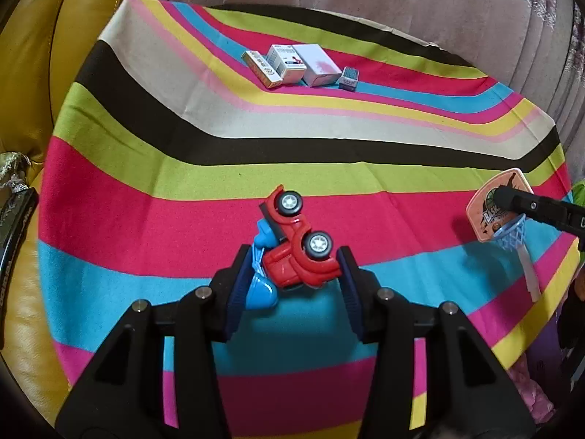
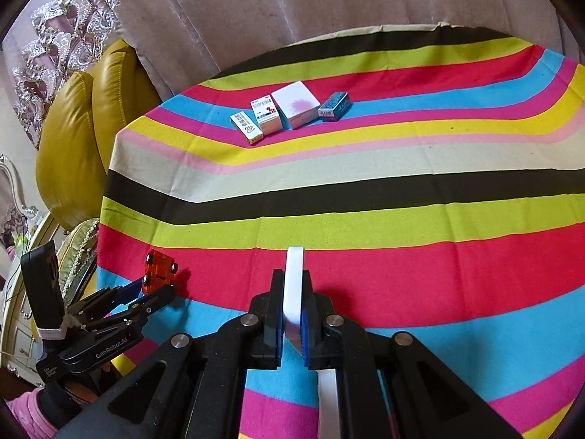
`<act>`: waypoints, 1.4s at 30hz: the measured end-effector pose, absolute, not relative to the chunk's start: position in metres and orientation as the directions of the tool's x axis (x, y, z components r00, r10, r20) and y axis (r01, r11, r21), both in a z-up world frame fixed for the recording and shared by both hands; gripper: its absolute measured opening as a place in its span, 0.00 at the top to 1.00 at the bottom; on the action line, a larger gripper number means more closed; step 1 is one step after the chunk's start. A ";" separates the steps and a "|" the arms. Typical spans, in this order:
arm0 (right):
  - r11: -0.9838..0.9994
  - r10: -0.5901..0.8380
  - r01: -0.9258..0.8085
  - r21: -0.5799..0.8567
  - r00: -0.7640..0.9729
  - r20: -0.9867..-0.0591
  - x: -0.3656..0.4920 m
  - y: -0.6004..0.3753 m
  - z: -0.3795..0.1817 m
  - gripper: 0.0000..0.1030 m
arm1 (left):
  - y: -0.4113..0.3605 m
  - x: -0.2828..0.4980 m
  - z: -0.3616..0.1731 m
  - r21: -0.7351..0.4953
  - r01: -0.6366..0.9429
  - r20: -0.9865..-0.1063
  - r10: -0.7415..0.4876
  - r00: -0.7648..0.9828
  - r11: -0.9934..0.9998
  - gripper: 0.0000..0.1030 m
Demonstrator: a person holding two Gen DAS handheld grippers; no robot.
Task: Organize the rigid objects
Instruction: 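Carry the red toy car and white strip over the storage box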
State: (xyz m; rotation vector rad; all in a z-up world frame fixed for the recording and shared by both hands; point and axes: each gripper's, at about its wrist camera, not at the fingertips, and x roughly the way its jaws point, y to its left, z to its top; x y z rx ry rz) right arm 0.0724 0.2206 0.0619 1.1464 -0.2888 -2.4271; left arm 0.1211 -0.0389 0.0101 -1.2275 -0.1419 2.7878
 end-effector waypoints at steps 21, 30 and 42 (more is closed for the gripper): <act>-0.923 -0.382 0.239 0.303 -0.672 -0.634 0.158 0.287 0.112 0.93 | 0.003 0.159 0.058 -0.078 -0.203 -0.649 0.204 -0.733 -0.976 0.51; -0.937 -0.320 0.151 0.314 -0.733 -0.600 0.200 0.342 0.124 0.93 | 0.047 0.173 0.077 -0.032 -0.307 -0.634 0.256 -0.730 -0.951 0.51; -0.945 -0.232 0.051 0.324 -0.801 -0.551 0.253 0.397 0.138 0.93 | 0.137 0.198 0.112 0.042 -0.517 -0.619 0.383 -0.685 -0.855 0.51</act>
